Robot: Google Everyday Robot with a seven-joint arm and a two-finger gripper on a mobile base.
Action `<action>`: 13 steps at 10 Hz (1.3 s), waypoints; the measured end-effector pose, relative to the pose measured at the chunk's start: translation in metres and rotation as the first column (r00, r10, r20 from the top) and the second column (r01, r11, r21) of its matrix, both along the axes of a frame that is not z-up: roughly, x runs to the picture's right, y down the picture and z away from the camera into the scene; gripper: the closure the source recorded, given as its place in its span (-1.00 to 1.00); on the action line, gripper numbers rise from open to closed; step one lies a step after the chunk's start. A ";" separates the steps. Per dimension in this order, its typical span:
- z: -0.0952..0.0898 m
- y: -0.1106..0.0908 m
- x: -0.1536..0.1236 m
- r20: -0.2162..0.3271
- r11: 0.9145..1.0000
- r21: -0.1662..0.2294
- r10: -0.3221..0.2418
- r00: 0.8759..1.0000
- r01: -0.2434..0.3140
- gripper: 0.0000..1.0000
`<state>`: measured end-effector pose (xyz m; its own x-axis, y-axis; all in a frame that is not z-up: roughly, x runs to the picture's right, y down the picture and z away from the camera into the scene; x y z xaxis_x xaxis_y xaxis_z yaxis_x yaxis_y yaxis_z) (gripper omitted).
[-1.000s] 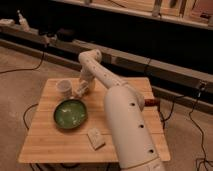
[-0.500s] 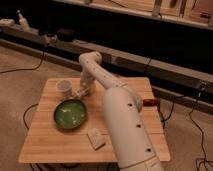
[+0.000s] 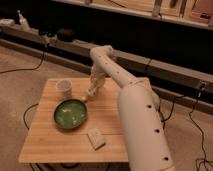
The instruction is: Place the bottle in the ceramic bowl
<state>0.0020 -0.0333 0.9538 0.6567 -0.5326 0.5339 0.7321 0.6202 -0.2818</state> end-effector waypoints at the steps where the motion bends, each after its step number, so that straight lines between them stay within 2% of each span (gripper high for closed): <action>1: -0.017 0.002 0.032 -0.018 0.997 -0.035 0.065 0.998 -0.066 1.00; 2: -0.033 0.005 0.046 -0.010 0.993 -0.063 0.095 0.995 -0.096 1.00; 3: -0.054 0.007 0.050 0.029 0.990 -0.090 0.108 0.994 -0.105 1.00; 4: -0.076 0.008 0.042 0.087 0.991 -0.106 0.096 0.992 -0.087 1.00; 6: -0.117 0.002 0.017 0.191 0.994 -0.105 0.047 0.980 -0.027 1.00; 8: -0.147 -0.003 -0.021 0.255 0.996 -0.080 -0.019 0.967 0.041 1.00; 9: -0.158 -0.003 -0.046 0.266 0.996 -0.060 -0.055 0.962 0.073 1.00; 10: -0.161 0.002 -0.067 0.255 0.993 -0.044 -0.091 0.963 0.106 0.94; 11: -0.159 0.011 -0.087 0.231 0.989 -0.037 -0.128 0.965 0.140 0.76; 12: -0.156 0.021 -0.098 0.210 0.986 -0.043 -0.146 0.967 0.159 0.60; 13: -0.151 0.035 -0.110 0.171 0.983 -0.054 -0.162 0.972 0.174 0.36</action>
<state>-0.1080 0.0017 0.8028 0.4607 -0.5867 0.6660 0.8641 0.4679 -0.1855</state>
